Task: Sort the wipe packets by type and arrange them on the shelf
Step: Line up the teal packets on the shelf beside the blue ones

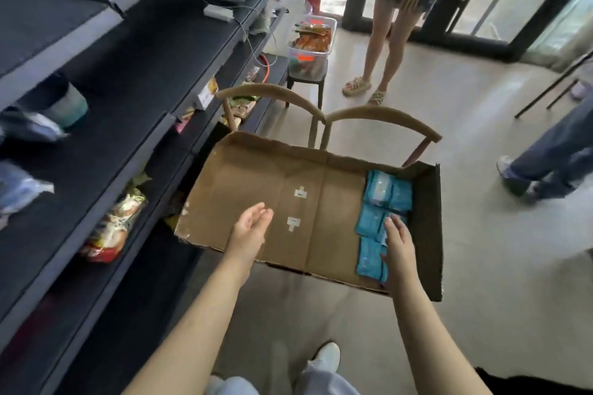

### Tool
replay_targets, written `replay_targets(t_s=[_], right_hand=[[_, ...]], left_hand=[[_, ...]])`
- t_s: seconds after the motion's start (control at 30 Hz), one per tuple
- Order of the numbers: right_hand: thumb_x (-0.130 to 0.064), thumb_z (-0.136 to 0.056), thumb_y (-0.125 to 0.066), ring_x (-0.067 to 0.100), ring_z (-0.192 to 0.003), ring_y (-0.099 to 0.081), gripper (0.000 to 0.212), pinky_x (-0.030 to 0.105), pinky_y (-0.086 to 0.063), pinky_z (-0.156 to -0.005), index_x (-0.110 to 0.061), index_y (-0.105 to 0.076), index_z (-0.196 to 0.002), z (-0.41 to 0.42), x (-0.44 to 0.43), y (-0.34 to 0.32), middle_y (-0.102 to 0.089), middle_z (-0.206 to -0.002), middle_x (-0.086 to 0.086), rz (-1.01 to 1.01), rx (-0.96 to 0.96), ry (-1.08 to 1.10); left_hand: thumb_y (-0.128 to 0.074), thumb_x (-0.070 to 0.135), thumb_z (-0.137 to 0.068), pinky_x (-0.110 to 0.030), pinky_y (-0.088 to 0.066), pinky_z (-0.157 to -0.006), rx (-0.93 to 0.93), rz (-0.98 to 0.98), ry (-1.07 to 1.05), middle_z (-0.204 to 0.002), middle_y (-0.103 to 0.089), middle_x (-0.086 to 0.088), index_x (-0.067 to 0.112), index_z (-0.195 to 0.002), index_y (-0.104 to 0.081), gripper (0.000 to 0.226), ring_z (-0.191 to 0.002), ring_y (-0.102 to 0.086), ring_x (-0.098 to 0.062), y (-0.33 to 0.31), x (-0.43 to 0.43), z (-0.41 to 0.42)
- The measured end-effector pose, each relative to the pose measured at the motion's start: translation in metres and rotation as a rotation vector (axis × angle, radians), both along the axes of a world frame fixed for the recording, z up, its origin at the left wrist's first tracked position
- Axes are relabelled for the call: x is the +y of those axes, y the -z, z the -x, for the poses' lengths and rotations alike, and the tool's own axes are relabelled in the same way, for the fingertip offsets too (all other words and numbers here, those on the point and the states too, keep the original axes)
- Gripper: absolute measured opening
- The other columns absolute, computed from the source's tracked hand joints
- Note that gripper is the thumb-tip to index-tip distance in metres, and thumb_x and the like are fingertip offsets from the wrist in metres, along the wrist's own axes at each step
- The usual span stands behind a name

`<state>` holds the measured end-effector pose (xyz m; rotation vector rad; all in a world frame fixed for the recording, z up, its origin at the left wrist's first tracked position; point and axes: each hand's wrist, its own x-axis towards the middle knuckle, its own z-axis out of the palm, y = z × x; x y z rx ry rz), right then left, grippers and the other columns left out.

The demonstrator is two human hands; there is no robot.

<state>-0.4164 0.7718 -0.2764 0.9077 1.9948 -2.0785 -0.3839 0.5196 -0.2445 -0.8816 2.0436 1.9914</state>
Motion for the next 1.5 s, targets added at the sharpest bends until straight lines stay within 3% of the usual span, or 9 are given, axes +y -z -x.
replay_targets(t_s=[0.1, 0.3, 0.47, 0.6, 0.73, 0.93, 1.07, 1.27, 1.5], right_hand=[[-0.04, -0.103, -0.049, 0.011, -0.112, -0.051, 0.049, 0.032, -0.042, -0.093, -0.022, -0.041, -0.147, 0.012, 0.035, 0.018, -0.05, -0.139, -0.002, 0.058, -0.101, 0.098], [-0.047, -0.102, -0.047, 0.023, -0.137, -0.042, 0.054, 0.047, -0.033, -0.113, -0.022, -0.037, -0.149, 0.046, 0.071, 0.041, -0.047, -0.145, 0.001, 0.134, -0.265, 0.25], [-0.046, -0.102, -0.046, 0.022, -0.137, -0.042, 0.051, 0.046, -0.035, -0.112, -0.023, -0.038, -0.147, 0.092, 0.091, 0.066, -0.047, -0.144, 0.001, 0.073, -0.313, 0.238], [-0.046, -0.102, -0.046, 0.016, -0.119, -0.046, 0.051, 0.038, -0.039, -0.097, -0.023, -0.039, -0.147, 0.134, 0.115, 0.101, -0.05, -0.125, -0.002, 0.043, -0.332, 0.173], [-0.045, -0.101, -0.049, 0.011, -0.108, -0.048, 0.052, 0.033, -0.04, -0.085, -0.021, -0.041, -0.147, 0.177, 0.147, 0.146, -0.049, -0.139, -0.001, -0.027, -0.33, 0.125], [-0.049, -0.103, -0.042, 0.022, -0.132, -0.046, 0.058, 0.03, -0.036, -0.096, -0.012, -0.041, -0.148, 0.244, 0.188, 0.212, -0.048, -0.146, 0.006, -0.145, -0.384, 0.065], [-0.05, -0.103, -0.04, 0.014, -0.116, -0.051, 0.054, 0.03, -0.038, -0.096, -0.015, -0.046, -0.144, 0.276, 0.199, 0.248, -0.055, -0.131, -0.004, -0.137, -0.412, 0.012], [-0.052, -0.102, -0.038, 0.031, -0.128, -0.053, 0.058, 0.044, -0.042, -0.108, -0.014, -0.045, -0.145, 0.305, 0.198, 0.286, -0.056, -0.141, 0.01, -0.346, -0.502, -0.164], [-0.042, -0.096, -0.059, 0.033, -0.124, -0.051, 0.051, 0.04, -0.042, -0.102, -0.007, -0.053, -0.133, 0.313, 0.193, 0.312, -0.053, -0.132, 0.016, -0.54, -0.507, -0.228]], left_hand=[[-0.054, 0.036, -0.099, -0.036, -0.046, -0.101, -0.076, -0.013, 0.023, -0.13, -0.055, 0.006, 0.025, -0.136, -0.053, 0.039, -0.122, -0.053, -0.015, 0.024, 0.03, 0.02], [-0.055, 0.035, -0.099, -0.038, -0.046, -0.099, -0.2, -0.036, 0.117, -0.122, -0.059, 0.007, 0.032, -0.115, -0.058, 0.016, -0.112, -0.057, -0.014, 0.056, 0.069, 0.064], [-0.056, 0.039, -0.098, -0.032, -0.049, -0.09, -0.266, -0.061, 0.21, -0.127, -0.058, 0.005, 0.029, -0.125, -0.057, 0.029, -0.108, -0.058, -0.01, 0.089, 0.088, 0.119], [-0.055, 0.04, -0.098, -0.03, -0.049, -0.089, -0.316, -0.051, 0.271, -0.127, -0.057, 0.005, 0.027, -0.127, -0.055, 0.031, -0.107, -0.057, -0.01, 0.125, 0.114, 0.166], [-0.054, 0.04, -0.098, -0.033, -0.048, -0.097, -0.345, -0.022, 0.332, -0.129, -0.056, 0.005, 0.024, -0.134, -0.053, 0.039, -0.116, -0.056, -0.014, 0.168, 0.147, 0.214], [-0.053, 0.04, -0.099, -0.032, -0.046, -0.096, -0.361, -0.041, 0.284, -0.13, -0.053, 0.007, 0.025, -0.136, -0.05, 0.039, -0.117, -0.052, -0.014, 0.231, 0.203, 0.281], [-0.054, 0.036, -0.099, -0.032, -0.045, -0.099, -0.386, -0.088, 0.233, -0.131, -0.054, 0.005, 0.023, -0.137, -0.051, 0.04, -0.121, -0.051, -0.014, 0.265, 0.236, 0.315], [-0.054, 0.034, -0.099, -0.035, -0.036, -0.111, -0.447, -0.125, 0.265, -0.148, -0.045, -0.001, 0.022, -0.147, -0.041, 0.051, -0.133, -0.045, -0.017, 0.301, 0.268, 0.348], [-0.06, 0.023, -0.097, -0.018, -0.042, -0.073, -0.423, 0.018, 0.226, -0.123, -0.054, -0.001, 0.019, -0.126, -0.05, 0.032, -0.091, -0.052, -0.003, 0.325, 0.281, 0.354]])
